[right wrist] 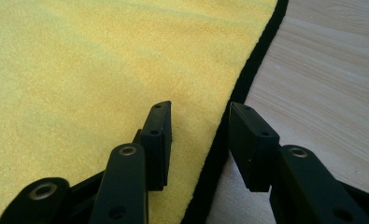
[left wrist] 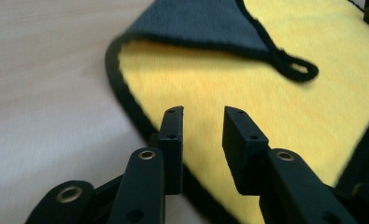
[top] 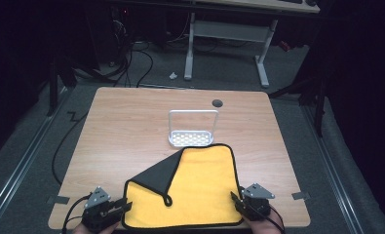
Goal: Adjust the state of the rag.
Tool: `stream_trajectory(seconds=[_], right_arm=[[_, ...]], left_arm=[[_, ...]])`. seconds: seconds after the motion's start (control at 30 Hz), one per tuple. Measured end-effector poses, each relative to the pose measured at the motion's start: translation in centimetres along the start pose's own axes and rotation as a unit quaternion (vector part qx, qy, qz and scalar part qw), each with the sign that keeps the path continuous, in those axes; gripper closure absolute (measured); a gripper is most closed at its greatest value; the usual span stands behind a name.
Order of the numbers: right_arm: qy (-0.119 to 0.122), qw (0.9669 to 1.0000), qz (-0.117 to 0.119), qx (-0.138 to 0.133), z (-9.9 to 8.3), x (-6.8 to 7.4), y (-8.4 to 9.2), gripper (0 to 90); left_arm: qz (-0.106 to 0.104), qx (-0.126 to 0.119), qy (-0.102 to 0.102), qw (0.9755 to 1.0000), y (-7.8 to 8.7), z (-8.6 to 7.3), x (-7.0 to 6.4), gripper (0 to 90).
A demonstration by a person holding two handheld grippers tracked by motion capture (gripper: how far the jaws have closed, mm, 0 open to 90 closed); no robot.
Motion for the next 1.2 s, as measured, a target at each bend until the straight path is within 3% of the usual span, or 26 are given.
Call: stream_trajectory(seconds=[0.1, 0.17, 0.23, 0.33, 0.43, 0.53, 0.6, 0.67, 0.73, 0.83, 0.9, 0.97, 1.07, 1.2], right_arm=[[0.000, 1.0000, 0.000, -0.001, 0.0, 0.0, 0.0, 60.6], [-0.002, 1.0000, 0.002, -0.002, 0.0, 0.0, 0.0, 60.5], [-0.003, 1.0000, 0.004, -0.002, 0.0, -0.1, 0.0, 60.4], [-0.003, 1.0000, 0.004, -0.003, 0.0, -0.1, 0.0, 60.4], [-0.002, 1.0000, 0.003, -0.002, -0.1, 0.0, 0.0, 60.4], [-0.002, 1.0000, 0.003, -0.002, -0.1, -0.1, 0.0, 60.4], [-0.002, 1.0000, 0.004, -0.002, -0.1, -0.1, 0.0, 60.4], [-0.003, 1.0000, 0.005, -0.001, -0.1, -0.1, 0.0, 60.6], [-0.004, 1.0000, 0.002, 0.001, -0.1, -0.1, 0.0, 62.4], [0.000, 1.0000, -0.007, 0.004, -0.2, -0.1, 0.1, 65.9], [0.000, 0.9999, -0.009, 0.006, -0.3, -0.1, 0.2, 67.2], [0.000, 0.9999, -0.014, 0.009, -0.5, -0.2, 0.4, 67.7], [-0.005, 0.9998, -0.013, 0.012, -1.0, -0.5, 0.6, 68.1], [-0.009, 0.9998, -0.013, 0.015, -1.5, -0.9, 1.0, 68.1]], left_arm=[[-0.003, -0.011, -0.019, 0.9998, -0.7, 2.3, -0.6, 61.1], [-0.005, -0.016, -0.034, 0.9993, -1.4, 3.6, -1.5, 58.2], [-0.022, -0.018, -0.039, 0.9988, -2.5, 4.8, -2.9, 56.7], [-0.026, -0.014, -0.050, 0.9983, -3.6, 5.4, -3.9, 56.0], [-0.024, 0.009, -0.066, 0.9975, -5.7, 5.8, -5.2, 55.0], [0.000, 0.021, -0.087, 0.9960, -6.7, 5.7, -5.7, 55.0], [0.019, 0.022, -0.106, 0.9939, -6.8, 5.6, -5.9, 63.7], [0.004, 0.030, -0.099, 0.9946, -6.7, 5.6, -6.1, 74.9], [-0.005, 0.032, -0.093, 0.9951, -6.4, 5.9, -5.9, 79.9], [-0.013, 0.005, -0.081, 0.9966, -5.0, 7.2, -5.0, 80.5], [-0.001, -0.015, -0.071, 0.9973, -3.8, 8.4, -3.8, 82.5], [-0.014, -0.036, -0.052, 0.9979, -2.6, 9.4, -2.7, 82.3], [0.016, -0.054, -0.029, 0.9980, -1.4, 10.9, 0.3, 82.5], [0.052, -0.049, 0.007, 0.9974, -1.7, 12.4, 4.9, 82.4]])
Point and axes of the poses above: each handheld gripper's, and its own axes: y roughly backward along the jaws, z roughly out of its top, x roughly to its left, the point moved 9 cm from there along -y, roughly forward along the jaws, and after that the axes turned 15 degrees about x, right-handed, at the moved point
